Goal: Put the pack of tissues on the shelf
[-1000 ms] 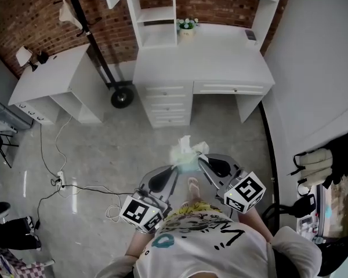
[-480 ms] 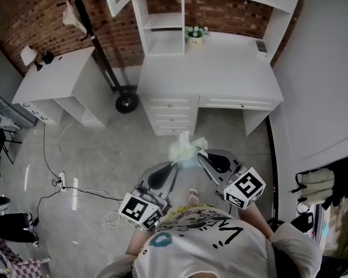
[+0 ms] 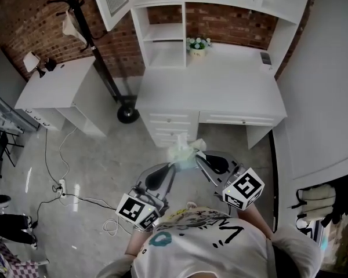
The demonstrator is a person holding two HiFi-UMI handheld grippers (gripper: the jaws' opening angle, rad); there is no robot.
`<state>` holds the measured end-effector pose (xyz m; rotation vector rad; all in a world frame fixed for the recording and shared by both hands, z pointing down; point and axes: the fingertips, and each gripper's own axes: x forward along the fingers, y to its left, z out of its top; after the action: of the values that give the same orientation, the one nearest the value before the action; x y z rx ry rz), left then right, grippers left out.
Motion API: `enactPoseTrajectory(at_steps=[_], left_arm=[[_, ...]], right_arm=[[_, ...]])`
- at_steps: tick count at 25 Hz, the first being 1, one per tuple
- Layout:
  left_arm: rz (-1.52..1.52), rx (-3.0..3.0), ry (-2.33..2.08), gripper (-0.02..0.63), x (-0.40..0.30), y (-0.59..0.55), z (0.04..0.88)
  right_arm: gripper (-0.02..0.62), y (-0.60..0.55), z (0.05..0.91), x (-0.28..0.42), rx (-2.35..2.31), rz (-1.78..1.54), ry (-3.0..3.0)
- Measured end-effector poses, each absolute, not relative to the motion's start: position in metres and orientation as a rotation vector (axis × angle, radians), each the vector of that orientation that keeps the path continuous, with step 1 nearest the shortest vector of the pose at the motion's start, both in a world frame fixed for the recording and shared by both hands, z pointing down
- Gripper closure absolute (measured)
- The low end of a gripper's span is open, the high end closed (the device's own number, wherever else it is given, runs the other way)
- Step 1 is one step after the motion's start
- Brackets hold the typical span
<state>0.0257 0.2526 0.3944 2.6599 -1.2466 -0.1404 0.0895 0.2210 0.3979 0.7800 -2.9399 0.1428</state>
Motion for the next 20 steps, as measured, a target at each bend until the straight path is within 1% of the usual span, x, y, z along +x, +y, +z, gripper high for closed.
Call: enactPoseTrajectory(at_steps=[8, 20], left_arm=[[-0.142, 2.668, -1.242, 0.588, 0.041, 0.212, 0.394], [-0.153, 2.641, -1.192, 0.588, 0.035, 0.156, 0.401]], right_arm=[[0.566, 0.179, 0.404, 0.103, 0.798, 0.173, -2.958], [0.566, 0.125, 0.409, 0.098, 0.866, 0.206, -2.931]])
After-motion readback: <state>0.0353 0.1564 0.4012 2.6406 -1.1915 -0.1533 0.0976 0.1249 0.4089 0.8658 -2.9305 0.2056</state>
